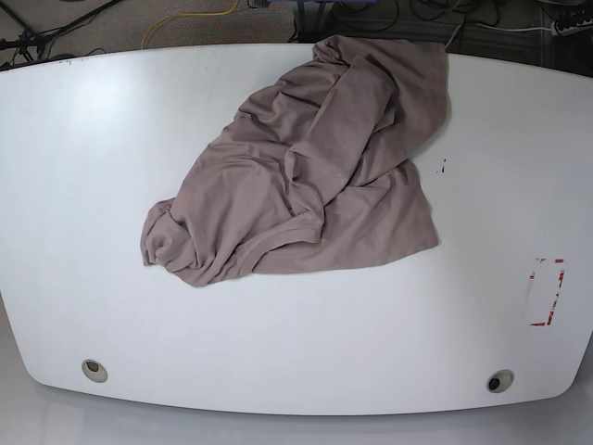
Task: Fold the T-shirt properly
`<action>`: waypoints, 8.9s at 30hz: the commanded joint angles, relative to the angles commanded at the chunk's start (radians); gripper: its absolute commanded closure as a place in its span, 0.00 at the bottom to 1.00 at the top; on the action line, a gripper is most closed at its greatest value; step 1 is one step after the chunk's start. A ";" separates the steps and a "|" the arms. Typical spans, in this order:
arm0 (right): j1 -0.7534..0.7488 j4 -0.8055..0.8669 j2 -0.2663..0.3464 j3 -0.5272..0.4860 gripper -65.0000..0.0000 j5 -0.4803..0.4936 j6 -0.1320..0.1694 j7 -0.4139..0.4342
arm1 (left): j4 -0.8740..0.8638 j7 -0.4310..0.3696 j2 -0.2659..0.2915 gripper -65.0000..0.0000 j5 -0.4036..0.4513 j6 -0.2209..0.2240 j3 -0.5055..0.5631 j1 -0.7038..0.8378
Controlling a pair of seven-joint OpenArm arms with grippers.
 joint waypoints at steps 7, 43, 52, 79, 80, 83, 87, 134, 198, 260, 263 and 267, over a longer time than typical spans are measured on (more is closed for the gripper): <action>-0.035 0.059 0.001 0.005 0.86 0.005 0.000 -0.017 | 0.054 -0.003 -0.004 0.84 -0.028 0.002 -0.008 0.055; -0.250 0.397 0.028 0.008 0.87 0.034 -0.004 0.025 | 0.577 0.019 -0.009 0.86 -0.133 -0.003 -0.048 0.324; -0.277 0.495 0.014 0.026 0.87 0.045 -0.010 0.087 | 0.674 0.015 -0.008 0.85 -0.204 -0.004 -0.049 0.349; -0.248 0.545 0.016 0.016 0.87 0.053 -0.012 0.105 | 0.639 -0.045 -0.051 0.84 -0.183 0.000 -0.003 0.287; -0.239 0.539 0.016 0.016 0.87 0.052 -0.012 0.102 | 0.631 -0.043 -0.049 0.84 -0.182 0.000 -0.007 0.276; -0.213 0.526 0.016 0.017 0.86 0.051 -0.013 0.090 | 0.610 -0.040 -0.045 0.84 -0.179 -0.001 -0.013 0.245; -0.128 0.440 0.022 0.017 0.86 0.058 -0.014 0.075 | 0.573 -0.026 -0.025 0.85 -0.196 -0.006 -0.025 0.159; 0.170 0.431 0.006 0.026 0.44 0.058 -0.014 -0.112 | 0.570 -0.004 -0.031 0.46 -0.212 0.002 -0.080 -0.048; 0.463 0.408 0.113 0.096 0.43 0.061 -0.009 -0.261 | 0.619 -0.012 -0.016 0.47 -0.161 -0.007 -0.075 -0.089; 0.908 0.270 0.152 0.144 0.41 0.079 0.115 -0.578 | 0.622 -0.028 -0.001 0.47 -0.174 -0.007 -0.070 -0.118; 0.944 0.236 0.146 0.143 0.42 0.081 0.130 -0.580 | 0.621 -0.024 -0.001 0.47 -0.174 -0.008 -0.069 -0.124; 1.031 0.162 0.129 0.144 0.42 0.082 0.150 -0.584 | 0.622 -0.019 0.000 0.47 -0.172 -0.008 -0.071 -0.134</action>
